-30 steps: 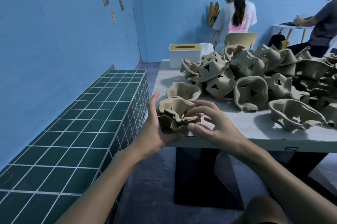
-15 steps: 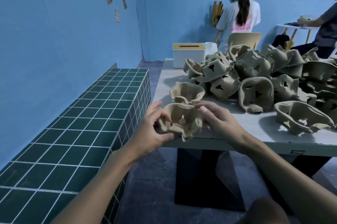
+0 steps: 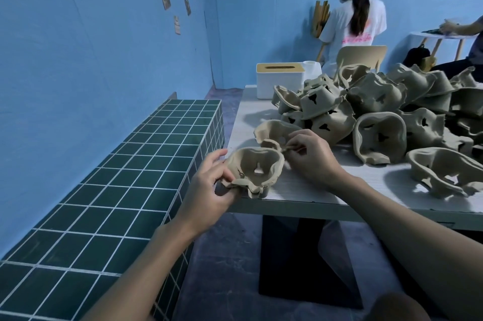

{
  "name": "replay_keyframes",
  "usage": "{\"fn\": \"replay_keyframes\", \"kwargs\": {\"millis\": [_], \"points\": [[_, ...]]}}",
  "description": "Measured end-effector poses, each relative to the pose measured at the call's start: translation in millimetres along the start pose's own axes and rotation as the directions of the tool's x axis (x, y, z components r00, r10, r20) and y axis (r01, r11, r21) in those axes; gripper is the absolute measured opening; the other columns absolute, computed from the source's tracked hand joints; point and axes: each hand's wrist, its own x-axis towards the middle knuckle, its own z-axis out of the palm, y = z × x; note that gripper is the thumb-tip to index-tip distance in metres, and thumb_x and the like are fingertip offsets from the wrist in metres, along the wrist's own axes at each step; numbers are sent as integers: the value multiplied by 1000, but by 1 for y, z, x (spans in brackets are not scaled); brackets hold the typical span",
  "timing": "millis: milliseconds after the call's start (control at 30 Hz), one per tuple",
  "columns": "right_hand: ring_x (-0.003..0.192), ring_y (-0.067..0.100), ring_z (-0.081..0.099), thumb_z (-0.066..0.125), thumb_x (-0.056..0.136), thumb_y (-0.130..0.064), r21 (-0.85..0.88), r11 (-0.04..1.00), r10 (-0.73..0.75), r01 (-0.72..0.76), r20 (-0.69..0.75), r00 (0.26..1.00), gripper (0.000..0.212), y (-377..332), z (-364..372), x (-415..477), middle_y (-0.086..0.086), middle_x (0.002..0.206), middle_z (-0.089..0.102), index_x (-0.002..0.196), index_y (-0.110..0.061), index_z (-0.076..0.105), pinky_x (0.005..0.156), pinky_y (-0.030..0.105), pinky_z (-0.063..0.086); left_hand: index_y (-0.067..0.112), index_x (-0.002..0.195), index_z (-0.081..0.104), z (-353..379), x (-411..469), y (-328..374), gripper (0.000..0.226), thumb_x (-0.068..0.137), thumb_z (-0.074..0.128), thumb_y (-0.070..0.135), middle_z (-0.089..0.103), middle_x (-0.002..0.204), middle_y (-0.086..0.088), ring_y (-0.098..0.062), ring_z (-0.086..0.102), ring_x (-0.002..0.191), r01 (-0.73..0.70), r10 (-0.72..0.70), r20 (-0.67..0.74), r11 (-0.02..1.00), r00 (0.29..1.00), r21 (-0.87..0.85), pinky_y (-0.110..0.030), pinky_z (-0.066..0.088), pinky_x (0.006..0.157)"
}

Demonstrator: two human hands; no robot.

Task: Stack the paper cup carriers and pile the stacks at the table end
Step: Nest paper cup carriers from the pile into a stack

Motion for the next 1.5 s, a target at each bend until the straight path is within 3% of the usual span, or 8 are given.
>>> {"fn": "replay_keyframes", "kwargs": {"millis": [267, 467, 600, 733, 1000, 1133, 1333, 1500], "points": [[91, 13, 61, 70, 84, -1, 97, 992, -67, 86, -185, 980, 5, -17, -23, -14, 2, 105, 62, 89, -4, 70, 83, 19, 49, 24, 74, 58, 8, 4, -3, 34, 74, 83, 1, 46, 136, 7, 15, 40, 126, -16, 21, -70, 997, 997, 70, -6, 33, 102], [99, 16, 63, 69, 85, -1, 130, 985, -86, 115, -207, 974, 8, -24, -40, -24, 1, 110, 62, 93, -3, 70, 88, 35, 54, 18, 90, 57, 33, 25, 17, 29, 74, 82, 17, 34, 137, 6, -10, 48, 114, 30, -36, 32, 987, 999, 159, -17, 38, 92], [100, 15, 62, 70, 84, -3, 105, 988, -94, 116, -191, 977, 7, -20, -44, -31, 0, 109, 62, 91, -5, 70, 89, 33, 52, 27, 136, 39, 37, 30, 22, 102, 51, 77, 68, 20, 143, 18, -11, 47, 124, 78, -110, 198, 984, 974, 163, -28, 38, 109], [101, 8, 60, 70, 83, -1, 120, 984, -111, 132, -164, 980, 8, -24, -46, -38, 1, 112, 59, 88, -7, 70, 86, 11, 43, 34, 151, 11, 34, 33, 20, 127, 50, 81, 67, 24, 147, 13, -1, 39, 129, 222, -200, 186, 969, 962, -111, -26, 31, 111], [104, 11, 60, 64, 79, 4, 170, 972, -153, 159, -50, 987, 17, -32, -34, -39, 4, 117, 53, 86, -11, 68, 90, 17, 46, 26, 151, 11, 54, 50, 16, 122, 61, 91, 41, 52, 133, 14, -5, 63, 116, 183, -150, 134, 942, 980, -280, -33, 50, 104], [107, 14, 56, 60, 79, -6, 91, 986, -140, 141, -9, 990, 18, -29, -27, -40, -1, 122, 53, 93, -14, 69, 95, 23, 42, 28, 157, -1, 50, 49, 17, 130, 65, 89, 42, 44, 146, 5, 0, 52, 126, 203, -164, 158, 939, 974, -277, -8, 38, 103], [121, 11, 47, 46, 74, -19, 53, 997, -54, 51, 70, 996, 36, -24, -29, -43, -10, 123, 52, 102, -21, 70, 104, 29, 36, 32, 147, 36, 50, 51, 11, 90, 70, 76, 58, 44, 144, 10, 3, 43, 126, 171, -151, 142, 976, 978, -138, 3, 29, 92], [101, 10, 57, 51, 85, -14, 195, 980, 37, -33, -17, 999, 25, -23, -34, -30, -5, 118, 53, 104, -15, 68, 85, 15, 44, 34, 138, 42, 48, 55, 12, 79, 72, 80, 55, 44, 140, 13, 16, 45, 114, 173, -156, 144, 979, 977, -109, 7, 29, 86]]}}
